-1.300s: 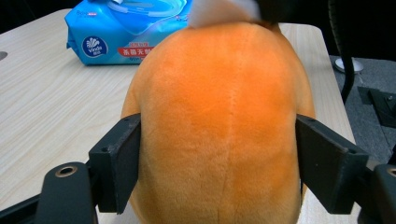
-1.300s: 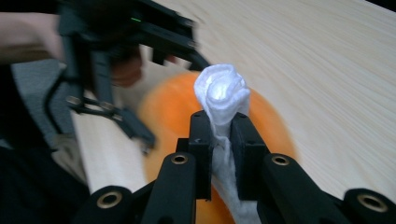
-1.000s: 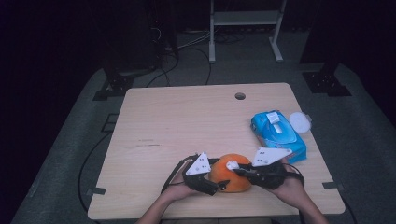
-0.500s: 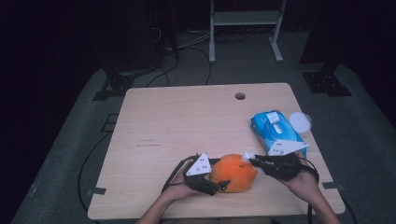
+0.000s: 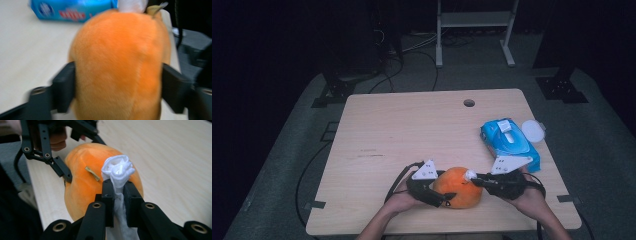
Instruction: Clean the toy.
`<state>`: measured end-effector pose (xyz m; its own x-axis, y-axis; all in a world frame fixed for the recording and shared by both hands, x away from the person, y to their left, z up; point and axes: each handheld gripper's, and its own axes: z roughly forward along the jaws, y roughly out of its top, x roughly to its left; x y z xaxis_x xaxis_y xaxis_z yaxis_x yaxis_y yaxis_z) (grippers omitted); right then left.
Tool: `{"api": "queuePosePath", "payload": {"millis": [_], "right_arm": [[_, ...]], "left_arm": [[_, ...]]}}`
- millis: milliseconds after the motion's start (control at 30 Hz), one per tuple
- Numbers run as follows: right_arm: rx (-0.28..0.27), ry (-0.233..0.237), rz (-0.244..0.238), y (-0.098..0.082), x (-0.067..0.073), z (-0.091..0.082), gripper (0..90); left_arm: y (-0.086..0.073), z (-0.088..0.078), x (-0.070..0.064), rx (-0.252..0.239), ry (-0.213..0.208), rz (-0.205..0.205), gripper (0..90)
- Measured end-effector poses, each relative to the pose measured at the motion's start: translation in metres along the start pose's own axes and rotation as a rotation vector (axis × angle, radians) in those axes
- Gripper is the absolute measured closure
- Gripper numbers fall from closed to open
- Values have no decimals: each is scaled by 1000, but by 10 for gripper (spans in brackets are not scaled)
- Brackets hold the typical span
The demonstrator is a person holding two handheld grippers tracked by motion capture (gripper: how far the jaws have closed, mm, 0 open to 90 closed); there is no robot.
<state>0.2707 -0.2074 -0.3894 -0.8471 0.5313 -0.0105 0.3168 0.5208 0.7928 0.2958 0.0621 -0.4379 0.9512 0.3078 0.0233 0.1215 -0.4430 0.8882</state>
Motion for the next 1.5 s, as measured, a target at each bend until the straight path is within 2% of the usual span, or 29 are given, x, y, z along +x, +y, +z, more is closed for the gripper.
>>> {"api": "queuePosePath", "payload": {"millis": [67,100,167,200,233,267,300,367,433,467,533,567,633,733,800,833,967,1133,1233,1267,1300,1333,1367,1400,1467,1500], "right_arm": [[-30,-29,1,3,-2,-6,804],[-45,-31,4,5,-2,-9,804],[-67,-49,0,10,1,-11,804],[-63,-63,-5,12,2,-10,804],[-49,-70,-13,12,2,-6,804],[-25,-74,-16,11,3,-1,804],[5,-78,-30,7,3,7,804],[15,-65,-30,3,2,12,804],[28,-77,-34,2,0,8,804],[32,-84,-36,1,-1,6,804],[19,-57,-6,-2,-3,3,804],[17,-50,-2,-1,-2,3,804],[12,-30,-21,3,5,6,804],[-8,10,-56,10,15,9,803],[-4,9,-75,14,19,10,803],[3,1,-82,15,18,9,803],[4,-43,-66,6,7,1,803],[11,-48,4,-12,-11,-8,803],[29,-62,6,-16,-15,-11,803],[31,-58,12,-17,-16,-12,803],[34,-49,19,-17,-17,-12,803],[39,-43,18,-17,-17,-12,803],[42,-33,13,-16,-15,-11,803],[45,-27,12,-16,-14,-12,803],[38,-9,-4,-11,-8,-10,803],[34,-4,-10,-9,-5,-9,802]], "left_arm": [[4,-2,-6,-70,97,99,351],[6,-2,-7,-89,129,120,351],[6,1,-4,-107,141,116,342],[3,4,-2,-88,145,116,324],[0,7,0,-62,133,97,290],[-4,9,3,-39,104,61,234],[-5,9,5,-40,91,39,167],[-4,3,10,-61,49,-30,110],[-4,-5,17,-101,32,-91,109],[-5,-7,19,-110,26,-109,146],[-7,-5,20,-89,13,-128,236],[-8,-2,18,-79,13,-123,254],[-7,1,13,-73,25,-82,285],[-5,2,5,-61,20,14,311],[-5,2,1,-56,32,52,317],[-5,2,1,-55,30,57,319],[-8,-1,4,-56,16,62,329],[-8,-2,4,-65,0,52,300],[-6,-2,8,-71,-2,-18,199],[-7,-1,10,-74,-1,-55,178],[-7,0,11,-72,-3,-74,155],[-7,1,13,-71,-17,-103,146],[-7,1,13,-72,-21,-111,148],[-8,1,12,-75,-21,-109,171],[-7,2,10,-70,-10,-77,224],[-6,2,8,-66,-3,-46,246]]}}
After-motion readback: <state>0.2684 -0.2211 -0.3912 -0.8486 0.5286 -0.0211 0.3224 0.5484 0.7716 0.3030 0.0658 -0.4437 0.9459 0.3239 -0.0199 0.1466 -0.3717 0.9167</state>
